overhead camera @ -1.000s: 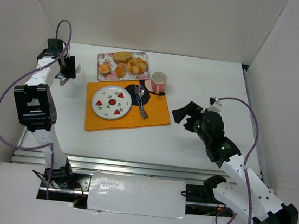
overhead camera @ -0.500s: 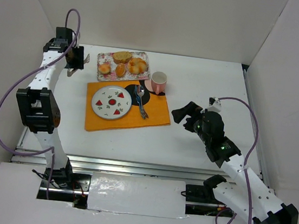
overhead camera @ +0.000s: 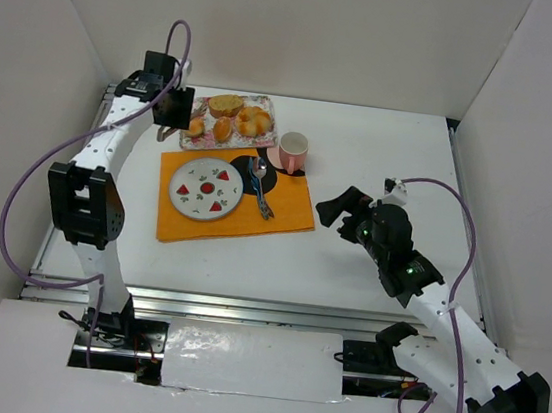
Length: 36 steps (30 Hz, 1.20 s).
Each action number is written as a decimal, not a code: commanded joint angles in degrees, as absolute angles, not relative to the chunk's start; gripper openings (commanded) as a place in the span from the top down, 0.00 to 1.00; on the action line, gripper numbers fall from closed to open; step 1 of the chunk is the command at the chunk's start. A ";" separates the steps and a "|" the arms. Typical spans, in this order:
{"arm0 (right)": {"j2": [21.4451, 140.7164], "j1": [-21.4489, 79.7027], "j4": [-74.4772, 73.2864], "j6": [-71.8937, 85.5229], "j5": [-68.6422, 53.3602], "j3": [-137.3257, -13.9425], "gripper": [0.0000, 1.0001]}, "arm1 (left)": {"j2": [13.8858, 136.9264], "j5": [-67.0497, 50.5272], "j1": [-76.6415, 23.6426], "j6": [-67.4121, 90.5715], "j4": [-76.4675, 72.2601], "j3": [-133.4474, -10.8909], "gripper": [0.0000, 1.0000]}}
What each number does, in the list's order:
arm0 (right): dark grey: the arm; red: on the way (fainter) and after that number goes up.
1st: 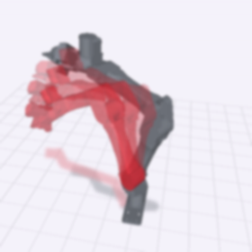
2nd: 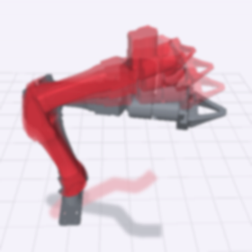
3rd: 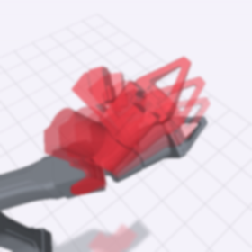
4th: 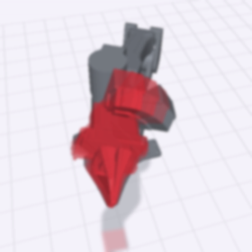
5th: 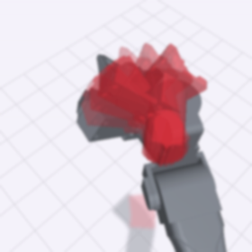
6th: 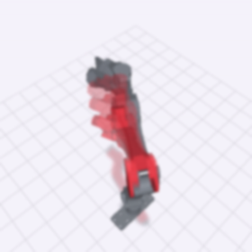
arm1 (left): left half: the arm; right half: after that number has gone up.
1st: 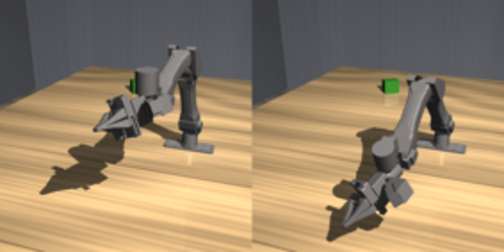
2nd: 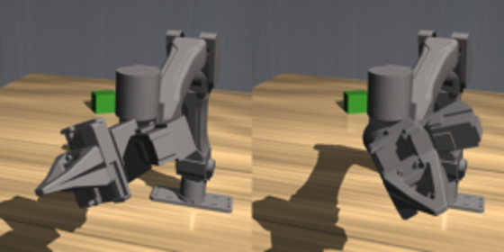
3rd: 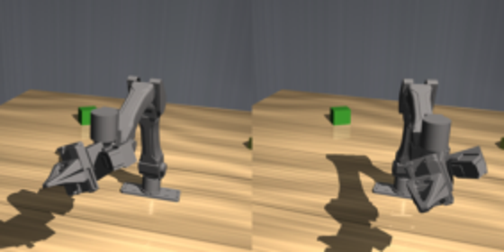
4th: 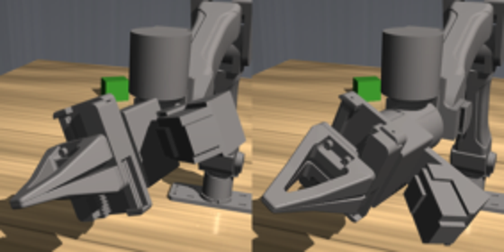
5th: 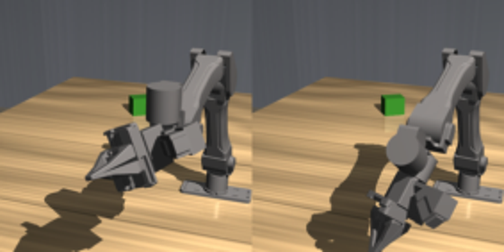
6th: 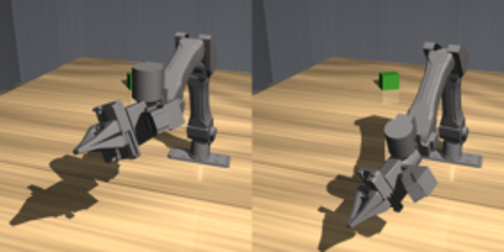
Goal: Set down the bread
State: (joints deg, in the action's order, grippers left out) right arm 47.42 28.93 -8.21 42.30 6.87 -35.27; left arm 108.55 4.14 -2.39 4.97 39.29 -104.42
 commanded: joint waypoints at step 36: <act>48.16 28.74 -6.50 41.13 7.38 -38.23 0.00 | 116.81 11.34 -13.45 8.53 31.99 -104.50 0.37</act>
